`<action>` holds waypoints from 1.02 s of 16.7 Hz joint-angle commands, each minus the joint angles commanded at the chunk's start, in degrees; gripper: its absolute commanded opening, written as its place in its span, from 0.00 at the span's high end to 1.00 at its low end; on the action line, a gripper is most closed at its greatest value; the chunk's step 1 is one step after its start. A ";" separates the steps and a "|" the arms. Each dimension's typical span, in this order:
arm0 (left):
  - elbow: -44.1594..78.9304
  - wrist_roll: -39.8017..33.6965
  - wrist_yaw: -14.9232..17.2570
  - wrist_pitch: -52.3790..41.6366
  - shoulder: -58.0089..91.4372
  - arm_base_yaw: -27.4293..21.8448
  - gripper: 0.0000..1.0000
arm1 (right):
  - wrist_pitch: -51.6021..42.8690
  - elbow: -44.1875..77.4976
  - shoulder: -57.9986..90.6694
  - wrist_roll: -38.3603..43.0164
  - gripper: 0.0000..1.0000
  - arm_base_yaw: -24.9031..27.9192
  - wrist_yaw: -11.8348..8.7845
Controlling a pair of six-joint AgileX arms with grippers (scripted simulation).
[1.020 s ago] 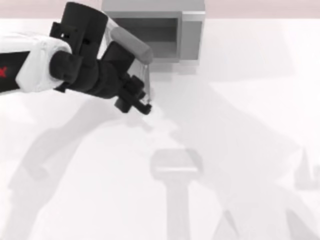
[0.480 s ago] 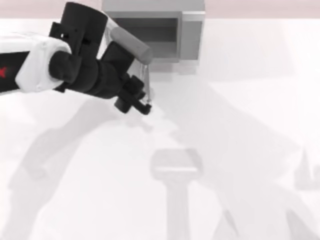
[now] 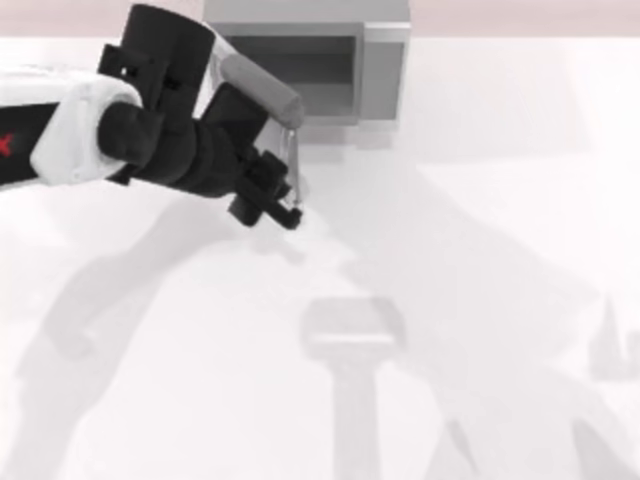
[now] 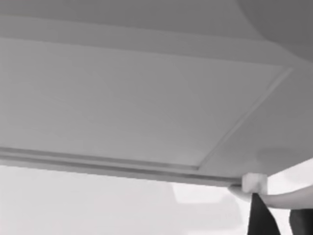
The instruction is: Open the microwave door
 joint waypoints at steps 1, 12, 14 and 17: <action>-0.19 -0.28 0.41 -0.04 0.01 -0.42 1.00 | 0.00 0.00 0.00 0.00 0.00 0.00 0.00; -0.34 3.85 2.76 -1.35 -0.45 1.62 1.00 | 0.00 0.00 0.00 0.00 0.00 0.00 0.00; -0.34 3.85 2.76 -1.35 -0.45 1.62 1.00 | 0.00 0.00 0.00 0.00 0.00 0.00 0.00; -0.34 3.85 2.76 -1.35 -0.45 1.62 1.00 | 0.00 0.00 0.00 0.00 0.00 0.00 0.00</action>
